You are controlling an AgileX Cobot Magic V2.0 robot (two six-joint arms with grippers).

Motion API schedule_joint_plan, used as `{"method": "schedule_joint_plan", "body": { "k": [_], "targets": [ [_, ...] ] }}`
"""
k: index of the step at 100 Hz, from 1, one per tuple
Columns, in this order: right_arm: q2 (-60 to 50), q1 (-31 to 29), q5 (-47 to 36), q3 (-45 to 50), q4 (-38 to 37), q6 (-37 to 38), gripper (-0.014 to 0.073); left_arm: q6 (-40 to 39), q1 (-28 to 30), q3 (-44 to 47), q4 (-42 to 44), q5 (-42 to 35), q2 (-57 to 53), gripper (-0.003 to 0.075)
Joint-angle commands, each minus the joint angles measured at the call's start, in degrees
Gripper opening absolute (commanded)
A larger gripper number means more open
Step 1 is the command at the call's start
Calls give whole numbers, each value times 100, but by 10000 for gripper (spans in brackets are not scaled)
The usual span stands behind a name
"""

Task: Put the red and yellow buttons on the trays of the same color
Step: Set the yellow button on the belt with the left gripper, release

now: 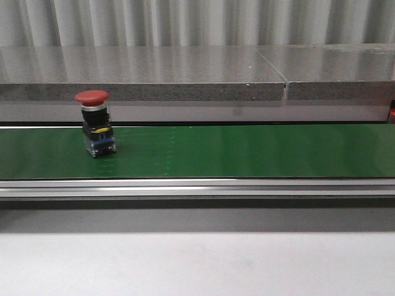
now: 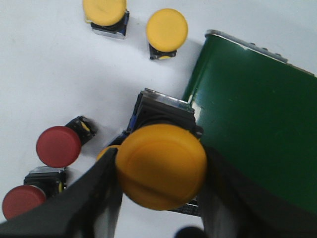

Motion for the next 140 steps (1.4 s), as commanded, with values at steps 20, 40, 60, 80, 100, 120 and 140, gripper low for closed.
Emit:
{"method": "schedule_joint_plan", "body": {
  "k": [20, 40, 60, 80, 100, 120, 140],
  "targets": [
    [-105, -34, -450, -108, -46, -40, -67, 1, -654, 206, -83, -246, -281, 188],
    [-105, -34, -450, -108, -46, -40, -67, 1, -829, 301, -83, -436, -170, 188],
    [-105, -34, -450, -108, -46, -40, -67, 1, -829, 301, -54, -426, 17, 193],
    [-105, -34, -450, -108, -46, -40, -67, 11, -829, 301, -187, -450, 54, 428],
    [-105, -34, -450, -108, -46, -40, -67, 72, -881, 301, -231, -585, 54, 543],
    [-105, -34, -450, -108, -46, -40, -67, 248, -1208, 301, -231, -881, -152, 543],
    [-105, -34, -450, -108, -46, -40, -67, 511, -1684, 301, -274, -1137, -665, 543]
  ]
}}
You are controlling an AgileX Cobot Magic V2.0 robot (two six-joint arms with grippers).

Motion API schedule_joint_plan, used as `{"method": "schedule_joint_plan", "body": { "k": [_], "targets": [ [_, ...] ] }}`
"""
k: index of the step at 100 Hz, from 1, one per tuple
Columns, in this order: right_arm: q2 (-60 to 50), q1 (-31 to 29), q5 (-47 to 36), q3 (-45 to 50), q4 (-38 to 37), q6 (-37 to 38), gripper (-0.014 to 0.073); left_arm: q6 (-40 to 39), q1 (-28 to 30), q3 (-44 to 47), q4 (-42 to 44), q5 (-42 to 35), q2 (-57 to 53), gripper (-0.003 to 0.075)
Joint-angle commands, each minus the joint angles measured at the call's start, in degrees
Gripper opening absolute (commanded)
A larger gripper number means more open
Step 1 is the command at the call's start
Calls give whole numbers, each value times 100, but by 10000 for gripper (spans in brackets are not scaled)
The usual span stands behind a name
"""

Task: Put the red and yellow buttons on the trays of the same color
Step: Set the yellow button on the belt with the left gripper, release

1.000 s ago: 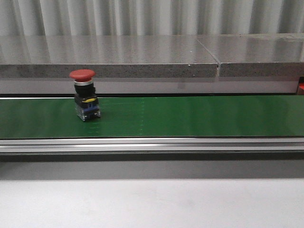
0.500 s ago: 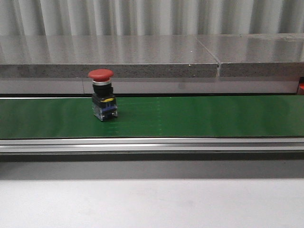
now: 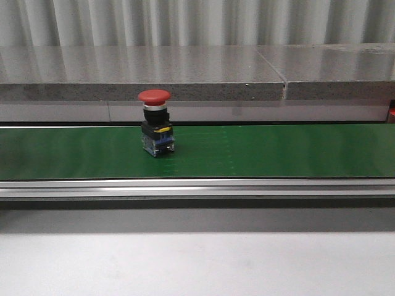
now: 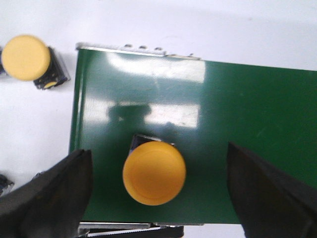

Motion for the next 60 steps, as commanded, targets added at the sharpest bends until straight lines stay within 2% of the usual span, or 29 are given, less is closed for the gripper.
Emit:
{"method": "schedule_joint_plan", "body": {
  "k": [1, 11, 18, 25, 37, 39, 60],
  "targets": [
    [-105, -34, -450, -108, -46, -40, -67, 188, -237, -133, -136, -313, -472, 543],
    [-105, -34, -450, -108, -46, -40, -67, 418, -516, -24, -289, -526, -803, 522],
    [-105, -34, -450, -108, -46, -40, -67, 475, -713, 159, -306, -788, -1074, 445],
    [-105, -34, -450, -108, -46, -40, -67, 543, -865, 417, -306, -1101, -1361, 312],
    [-105, -34, -450, -108, -46, -40, -67, 543, -1017, 925, -315, -1483, -1850, 14],
    [-105, -34, -450, -108, -46, -40, -67, 547, -1039, 1018, -315, -1539, -1940, -17],
    [-105, -34, -450, -108, -46, -40, -67, 719, -1234, 2000, -315, -1983, -2941, -20]
  ]
}}
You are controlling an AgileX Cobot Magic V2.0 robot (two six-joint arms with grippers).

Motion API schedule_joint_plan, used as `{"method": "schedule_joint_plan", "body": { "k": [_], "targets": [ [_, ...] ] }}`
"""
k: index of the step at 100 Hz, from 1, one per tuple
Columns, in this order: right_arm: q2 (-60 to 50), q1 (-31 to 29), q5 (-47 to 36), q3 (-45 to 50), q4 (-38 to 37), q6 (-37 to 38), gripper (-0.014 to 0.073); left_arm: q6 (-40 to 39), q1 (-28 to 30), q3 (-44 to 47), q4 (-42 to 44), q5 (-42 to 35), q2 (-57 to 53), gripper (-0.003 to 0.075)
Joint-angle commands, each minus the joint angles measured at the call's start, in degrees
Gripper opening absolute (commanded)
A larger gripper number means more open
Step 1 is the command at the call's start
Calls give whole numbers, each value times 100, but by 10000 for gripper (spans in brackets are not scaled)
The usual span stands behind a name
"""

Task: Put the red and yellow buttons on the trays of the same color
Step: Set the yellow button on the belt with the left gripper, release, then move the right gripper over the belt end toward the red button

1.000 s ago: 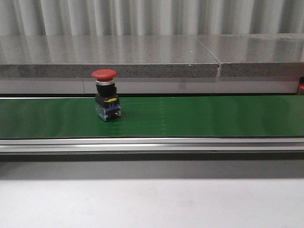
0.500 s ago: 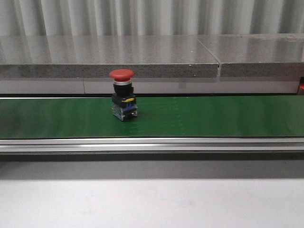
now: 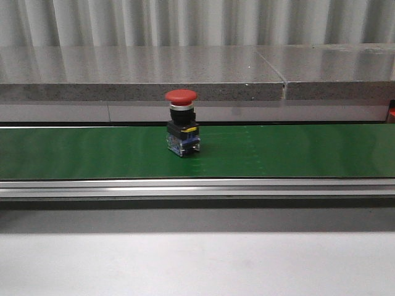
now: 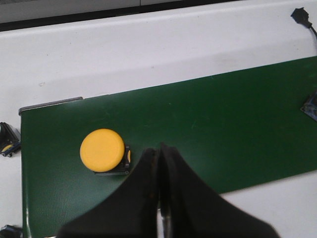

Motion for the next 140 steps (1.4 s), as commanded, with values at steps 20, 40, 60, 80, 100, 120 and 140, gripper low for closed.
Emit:
{"method": "schedule_joint_plan", "body": {
  "k": [20, 40, 60, 80, 100, 120, 140],
  "targets": [
    [-105, -34, -450, -108, -46, -40, -67, 67, -107, 1119, -98, -779, -1635, -20],
    [-105, -34, -450, -108, -46, -40, -67, 67, -107, 1899, -136, -750, -2880, -20],
    [-105, -34, -450, -108, -46, -40, -67, 56, -107, 2497, -307, -632, -3947, -20],
    [-105, -34, -678, -124, -46, -40, -67, 56, -107, 2781, -307, -409, -4731, -20],
    [124, -4, -137, -624, -282, -45, -67, 56, -107, 2833, -361, -409, -4948, -20],
    [1078, -4, 576, -1475, -536, -45, -67, 56, -107, 2833, -361, -409, -4948, -20],
    [2388, 96, 577, -2284, -536, -45, -67, 56, -107, 2833, -361, -409, -4948, -20]
  ]
}}
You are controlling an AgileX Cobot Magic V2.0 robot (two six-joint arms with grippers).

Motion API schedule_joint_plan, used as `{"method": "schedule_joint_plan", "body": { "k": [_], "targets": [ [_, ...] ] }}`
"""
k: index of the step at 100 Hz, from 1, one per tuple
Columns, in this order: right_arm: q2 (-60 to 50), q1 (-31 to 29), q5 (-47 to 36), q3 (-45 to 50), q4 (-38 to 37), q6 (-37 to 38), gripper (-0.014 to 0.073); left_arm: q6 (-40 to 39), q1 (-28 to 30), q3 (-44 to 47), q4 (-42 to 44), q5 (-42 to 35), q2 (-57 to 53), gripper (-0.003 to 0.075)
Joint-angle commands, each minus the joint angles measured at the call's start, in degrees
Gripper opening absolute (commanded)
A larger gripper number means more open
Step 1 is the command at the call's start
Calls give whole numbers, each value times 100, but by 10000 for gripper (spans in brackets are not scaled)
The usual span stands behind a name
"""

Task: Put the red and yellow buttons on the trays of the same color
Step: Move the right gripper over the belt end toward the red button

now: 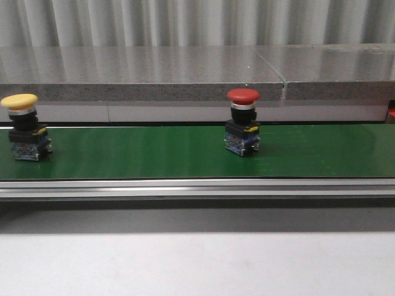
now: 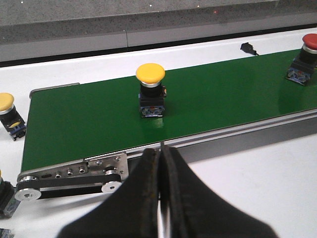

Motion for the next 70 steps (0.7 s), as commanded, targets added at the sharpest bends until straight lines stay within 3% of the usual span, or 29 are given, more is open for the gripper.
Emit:
{"method": "schedule_joint_plan", "body": {
  "k": [1, 70],
  "targets": [
    [519, 82, -382, -511, -118, -34, -67, 5, -66, -141, -126, -382, 48, -20],
    [3368, 1566, 481, -2931, -28, -34, -45, 5, -66, -141, -126, -382, 48, -20]
  ]
}}
